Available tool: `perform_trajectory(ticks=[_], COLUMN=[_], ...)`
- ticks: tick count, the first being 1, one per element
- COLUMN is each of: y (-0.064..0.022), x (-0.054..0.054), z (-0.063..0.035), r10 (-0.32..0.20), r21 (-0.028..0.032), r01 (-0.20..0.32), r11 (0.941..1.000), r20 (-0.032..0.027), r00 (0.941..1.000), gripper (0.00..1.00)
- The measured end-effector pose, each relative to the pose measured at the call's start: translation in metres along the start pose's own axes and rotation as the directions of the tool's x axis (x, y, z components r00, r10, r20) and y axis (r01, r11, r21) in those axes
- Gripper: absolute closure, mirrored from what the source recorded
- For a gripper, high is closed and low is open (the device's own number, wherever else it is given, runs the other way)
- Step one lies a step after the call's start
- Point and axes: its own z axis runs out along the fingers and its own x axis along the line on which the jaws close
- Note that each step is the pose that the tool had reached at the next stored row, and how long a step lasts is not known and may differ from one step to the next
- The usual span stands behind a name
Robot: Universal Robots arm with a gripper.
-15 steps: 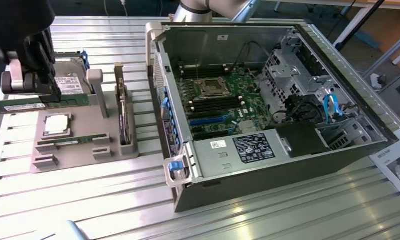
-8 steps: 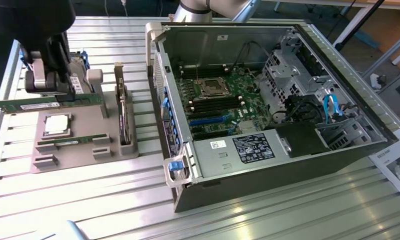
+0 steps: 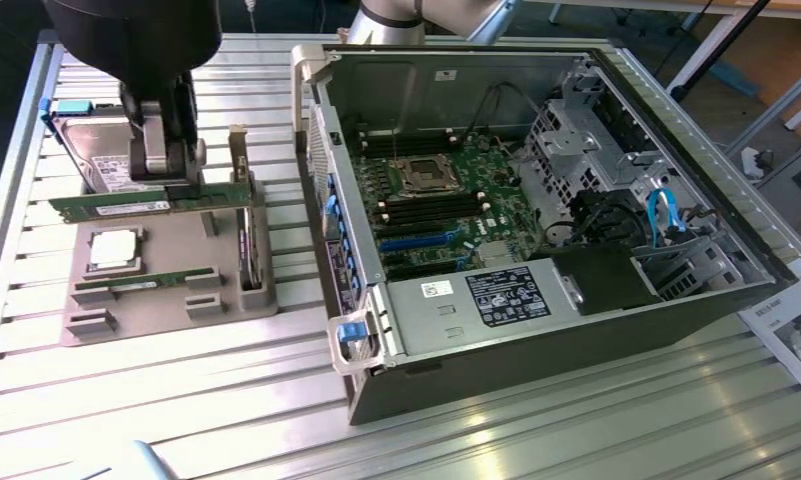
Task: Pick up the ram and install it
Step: 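Pick up the ram and move it above insertion slot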
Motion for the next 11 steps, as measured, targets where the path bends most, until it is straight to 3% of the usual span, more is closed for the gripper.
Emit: perform_trajectory(ticks=[4,8,11], y=[-0.0209,-0.0357,-0.055], x=[0.001,0.002,0.002], z=[-0.0009,-0.0015,-0.0024], r10=[0.0,0.0,0.0], r21=[-0.0016,-0.0026,-0.0041], r01=[0.0,0.0,0.0], r11=[1.0,1.0,1.0], r20=[-0.0001,0.0,0.0], r00=[1.0,1.0,1.0], gripper=[0.88,0.88,0.88])
